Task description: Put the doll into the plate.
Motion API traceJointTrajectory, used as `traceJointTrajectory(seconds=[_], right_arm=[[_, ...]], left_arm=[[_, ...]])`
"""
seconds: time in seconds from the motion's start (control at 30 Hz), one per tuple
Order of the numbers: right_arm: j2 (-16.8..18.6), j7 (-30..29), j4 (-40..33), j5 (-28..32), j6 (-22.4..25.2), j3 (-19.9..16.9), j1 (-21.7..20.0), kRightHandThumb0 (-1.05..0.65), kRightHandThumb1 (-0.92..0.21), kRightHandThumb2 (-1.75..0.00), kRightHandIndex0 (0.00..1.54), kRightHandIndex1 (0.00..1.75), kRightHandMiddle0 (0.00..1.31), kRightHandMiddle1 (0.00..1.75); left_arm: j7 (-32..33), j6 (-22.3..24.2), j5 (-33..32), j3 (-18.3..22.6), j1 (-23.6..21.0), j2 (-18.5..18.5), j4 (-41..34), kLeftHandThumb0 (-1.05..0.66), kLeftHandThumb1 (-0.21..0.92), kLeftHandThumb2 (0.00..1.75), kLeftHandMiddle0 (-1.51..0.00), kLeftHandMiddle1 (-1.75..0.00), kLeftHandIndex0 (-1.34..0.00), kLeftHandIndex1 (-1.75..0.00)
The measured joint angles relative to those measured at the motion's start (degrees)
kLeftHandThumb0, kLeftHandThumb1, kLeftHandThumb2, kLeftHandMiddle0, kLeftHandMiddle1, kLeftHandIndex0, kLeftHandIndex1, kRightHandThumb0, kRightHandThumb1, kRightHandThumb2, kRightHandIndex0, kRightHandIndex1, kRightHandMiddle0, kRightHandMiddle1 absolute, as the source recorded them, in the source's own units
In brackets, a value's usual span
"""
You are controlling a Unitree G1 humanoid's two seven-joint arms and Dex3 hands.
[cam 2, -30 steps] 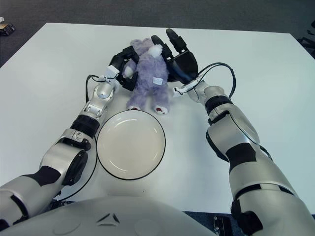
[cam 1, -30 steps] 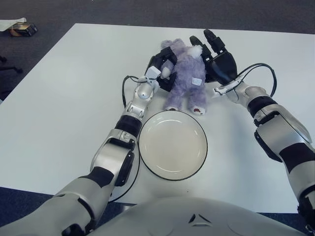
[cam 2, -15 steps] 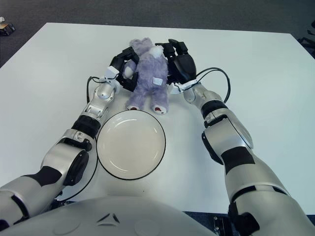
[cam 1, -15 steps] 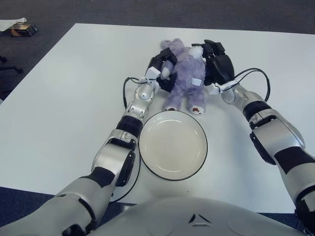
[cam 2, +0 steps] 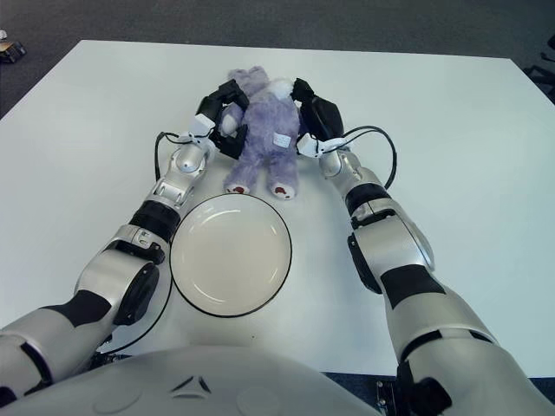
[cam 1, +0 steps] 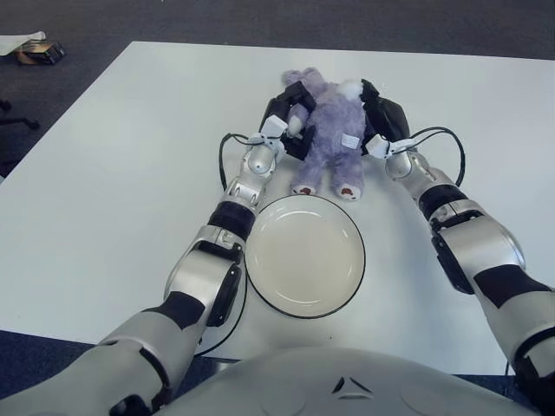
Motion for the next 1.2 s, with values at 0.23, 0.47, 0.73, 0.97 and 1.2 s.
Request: traceJointTrajectory(seconds=[0.23,0.47,0.73,0.97,1.2], right_arm=[[1.44,2.13,-1.40,2.60,1.89,-2.97,1.03,0.00,-0.13,-1.50,0.81,1.62,0.51,1.75],[2.48,4.88,-2.56,4.62,4.53,-5.23,1.23,0.00,-0.13,-1.50,0.80,1.63,0.51,1.75],[2.81,6.73,-3.86,4.97,6.35,-6.46,1.34,0.00,-0.14,-1.51,0.78,1.67,0.51,1.75],[3.17,8.87,-4.60,6.16,7.76,-7.16,1.58,0.00,-0.14,-1.51,0.78,1.68,0.51,1.75],[3.31,10.69,-5.14,6.86,9.82,-7.93,1.75,0.00,-0.12,-1.55,0.76,1.74,0.52,1.75]], left_arm=[[0.02,0.10,0.16,0.06,-0.30,-0.06,0.15,0.00,-0.06,1.75,-0.87,-1.74,-0.68,-1.75],[0.09,0.10,0.18,0.10,-0.70,-0.07,0.86,0.00,-0.06,1.75,-0.87,-1.75,-0.69,-1.75],[0.09,-0.35,0.07,0.32,-0.83,-0.06,1.74,0.00,-0.06,1.75,-0.87,-1.75,-0.69,-1.75],[-1.81,-1.64,-1.88,1.26,-1.19,0.02,3.40,0.00,-0.05,1.74,-0.88,-1.73,-0.67,-1.75],[-7.86,-1.42,-6.39,3.30,-1.52,0.57,4.73,-0.01,-0.05,1.69,-0.90,-1.74,-0.72,-1.61]])
